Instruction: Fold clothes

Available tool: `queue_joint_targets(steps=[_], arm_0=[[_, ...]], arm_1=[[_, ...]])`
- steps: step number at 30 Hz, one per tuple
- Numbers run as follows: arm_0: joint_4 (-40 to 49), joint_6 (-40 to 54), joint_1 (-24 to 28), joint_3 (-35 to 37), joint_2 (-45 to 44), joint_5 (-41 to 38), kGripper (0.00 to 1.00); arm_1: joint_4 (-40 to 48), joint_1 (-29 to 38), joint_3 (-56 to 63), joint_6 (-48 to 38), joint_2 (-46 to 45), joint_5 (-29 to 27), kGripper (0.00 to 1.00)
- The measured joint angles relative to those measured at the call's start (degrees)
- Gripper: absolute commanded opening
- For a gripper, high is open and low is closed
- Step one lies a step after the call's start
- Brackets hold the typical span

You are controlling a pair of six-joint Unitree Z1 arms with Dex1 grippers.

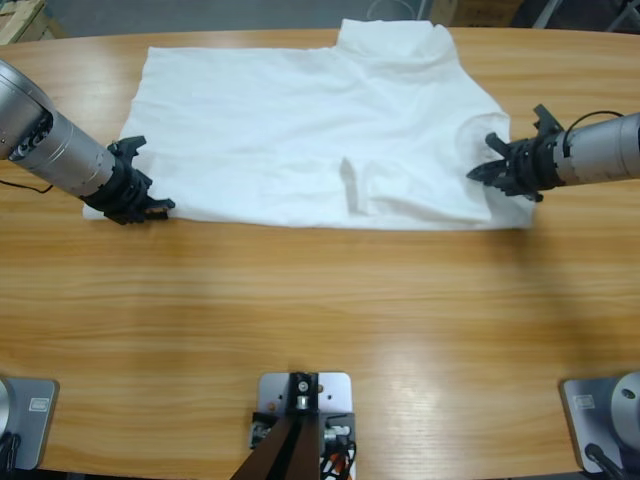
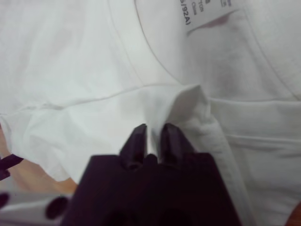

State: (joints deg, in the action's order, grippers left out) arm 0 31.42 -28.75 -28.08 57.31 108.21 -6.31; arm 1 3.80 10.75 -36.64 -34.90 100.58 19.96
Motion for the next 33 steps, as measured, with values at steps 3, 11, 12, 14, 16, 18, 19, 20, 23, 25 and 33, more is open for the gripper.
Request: queue_joint_targets(steps=[3,11,12,14,16,18,19,20,23,25,33], arm_0=[[0.0,0.0,0.0,0.0,0.0,0.0,0.000],[0.0,0.0,0.0,-0.3,-0.1,0.0,0.000],[0.0,0.0,0.0,-0.4,-0.1,0.0,0.000],[0.0,0.0,0.0,-0.4,-0.1,0.0,0.000],[0.0,0.0,0.0,-0.4,-0.1,0.0,0.000],[0.0,0.0,0.0,-0.4,-0.1,0.0,0.000],[0.0,0.0,0.0,-0.4,-0.1,0.0,0.000],[0.0,0.0,0.0,-0.4,-0.1,0.0,0.000],[0.0,0.0,0.0,-0.4,-0.1,0.0,0.000],[0.0,0.0,0.0,-0.4,-0.1,0.0,0.000],[0.0,0.0,-0.1,-0.6,-0.2,0.0,0.000]], arm_1=[[0.3,0.0,0.0,0.8,0.0,0.0,0.000],[6.0,-2.0,-0.3,1.2,2.8,0.0,0.000],[6.5,-2.4,-0.4,1.2,3.1,0.0,0.000],[7.0,-2.9,-0.5,1.5,3.3,0.0,0.000],[7.2,-3.2,-0.5,2.0,3.5,0.0,0.000],[7.3,-3.5,-0.6,2.5,3.7,0.0,0.000],[7.4,-3.6,-0.7,2.8,3.9,0.0,0.000],[7.8,-3.8,-0.8,3.3,4.4,0.0,0.000],[10.7,-4.1,-1.1,4.2,6.3,0.8,0.000],[12.0,-4.1,-1.7,4.7,7.3,1.2,0.000],[12.7,-4.1,-2.7,5.3,9.6,1.4,0.876]])
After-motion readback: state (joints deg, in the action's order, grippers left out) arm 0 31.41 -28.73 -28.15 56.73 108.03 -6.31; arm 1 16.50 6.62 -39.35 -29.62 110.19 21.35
